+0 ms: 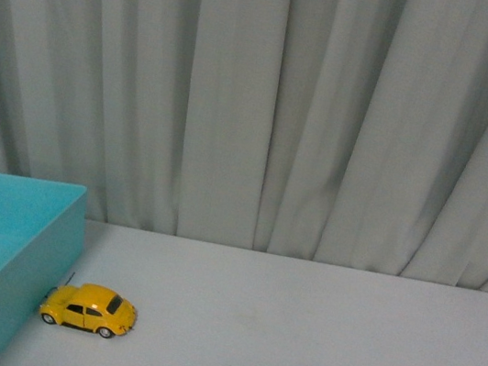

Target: Wind up and store yellow beetle toy

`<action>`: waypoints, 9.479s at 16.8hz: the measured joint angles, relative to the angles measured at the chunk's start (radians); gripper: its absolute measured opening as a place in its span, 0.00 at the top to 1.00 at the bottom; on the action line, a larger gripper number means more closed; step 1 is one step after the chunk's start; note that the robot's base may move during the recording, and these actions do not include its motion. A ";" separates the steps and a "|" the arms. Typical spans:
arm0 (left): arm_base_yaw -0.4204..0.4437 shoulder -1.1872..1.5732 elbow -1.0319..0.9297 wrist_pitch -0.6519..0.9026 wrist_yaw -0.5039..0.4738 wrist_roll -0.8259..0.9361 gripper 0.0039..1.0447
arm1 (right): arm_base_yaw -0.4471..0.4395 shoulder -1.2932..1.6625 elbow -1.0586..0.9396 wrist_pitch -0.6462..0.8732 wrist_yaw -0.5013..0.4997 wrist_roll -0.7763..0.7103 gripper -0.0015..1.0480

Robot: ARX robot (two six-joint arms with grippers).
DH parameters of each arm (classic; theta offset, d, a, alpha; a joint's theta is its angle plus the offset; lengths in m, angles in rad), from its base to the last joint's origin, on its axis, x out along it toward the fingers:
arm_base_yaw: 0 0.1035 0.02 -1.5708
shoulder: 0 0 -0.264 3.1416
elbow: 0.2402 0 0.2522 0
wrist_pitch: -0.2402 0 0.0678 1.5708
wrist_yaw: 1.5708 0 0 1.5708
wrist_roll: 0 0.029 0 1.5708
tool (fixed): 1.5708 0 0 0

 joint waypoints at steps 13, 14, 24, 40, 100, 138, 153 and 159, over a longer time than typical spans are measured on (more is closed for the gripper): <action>-0.102 1.252 0.729 0.200 0.068 0.300 0.06 | 0.000 0.000 0.000 -0.001 0.000 0.000 0.06; -0.129 1.327 0.808 0.146 0.100 0.359 0.06 | 0.000 0.000 0.000 0.000 0.000 0.000 0.06; -0.290 1.938 1.484 -0.650 -0.094 1.341 0.06 | 0.000 0.000 0.000 0.000 0.000 0.000 0.06; -0.264 2.275 1.615 -0.660 -0.270 0.971 0.06 | 0.000 0.000 0.000 0.000 0.000 0.000 0.06; 0.278 2.143 1.324 -0.265 0.016 0.341 0.04 | 0.000 0.000 0.000 0.000 0.000 0.000 0.06; -0.002 0.402 0.000 0.402 0.000 0.002 0.99 | 0.000 0.000 0.000 0.000 0.000 0.000 0.06; -0.002 0.002 0.005 0.006 -0.001 0.001 0.99 | 0.000 0.000 0.000 0.001 0.000 0.000 0.06; -0.001 0.000 0.000 -0.001 0.000 0.000 0.93 | 0.000 0.000 0.000 0.000 0.000 0.000 0.06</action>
